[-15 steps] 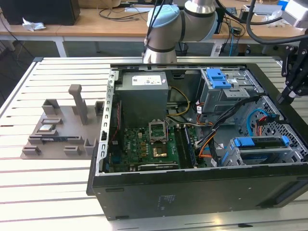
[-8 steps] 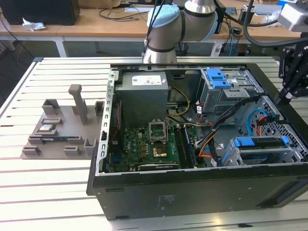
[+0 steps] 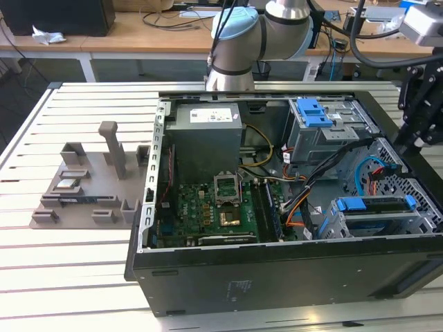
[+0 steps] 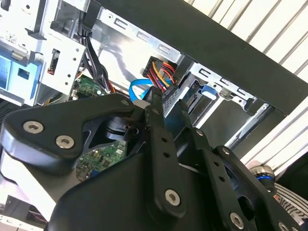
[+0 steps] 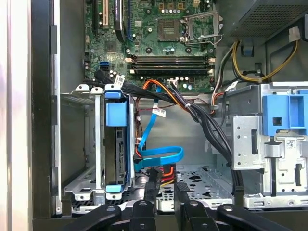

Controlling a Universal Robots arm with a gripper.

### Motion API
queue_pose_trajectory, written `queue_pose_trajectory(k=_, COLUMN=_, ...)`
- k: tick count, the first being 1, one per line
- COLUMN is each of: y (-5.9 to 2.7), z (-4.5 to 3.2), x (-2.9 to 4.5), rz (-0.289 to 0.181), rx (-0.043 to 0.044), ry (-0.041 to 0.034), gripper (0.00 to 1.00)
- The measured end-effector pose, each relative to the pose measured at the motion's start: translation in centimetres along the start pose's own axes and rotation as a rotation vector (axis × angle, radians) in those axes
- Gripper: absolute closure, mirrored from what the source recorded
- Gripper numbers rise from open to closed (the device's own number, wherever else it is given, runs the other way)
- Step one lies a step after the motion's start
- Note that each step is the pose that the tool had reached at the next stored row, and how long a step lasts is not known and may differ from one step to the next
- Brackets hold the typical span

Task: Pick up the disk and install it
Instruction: 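Insert the first disk wire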

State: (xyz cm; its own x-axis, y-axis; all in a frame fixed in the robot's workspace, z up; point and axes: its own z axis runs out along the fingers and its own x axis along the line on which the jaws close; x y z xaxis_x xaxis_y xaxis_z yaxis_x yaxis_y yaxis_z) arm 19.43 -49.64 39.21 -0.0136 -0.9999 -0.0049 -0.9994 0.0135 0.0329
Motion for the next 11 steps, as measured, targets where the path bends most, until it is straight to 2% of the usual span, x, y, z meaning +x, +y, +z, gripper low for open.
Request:
queue_pose_trajectory(k=1, y=0.0, z=0.0, x=0.06, rz=0.0, rx=0.0001, ry=0.0098, gripper=0.7)
queue_pose_trajectory(k=3, y=-0.03, z=0.36, x=0.25, rz=0.0, rx=0.0003, ry=0.0156, gripper=0.7)
queue_pose_trajectory(k=11, y=-0.08, z=2.08, x=0.33, rz=0.0, rx=0.0002, ry=0.0158, gripper=0.7)
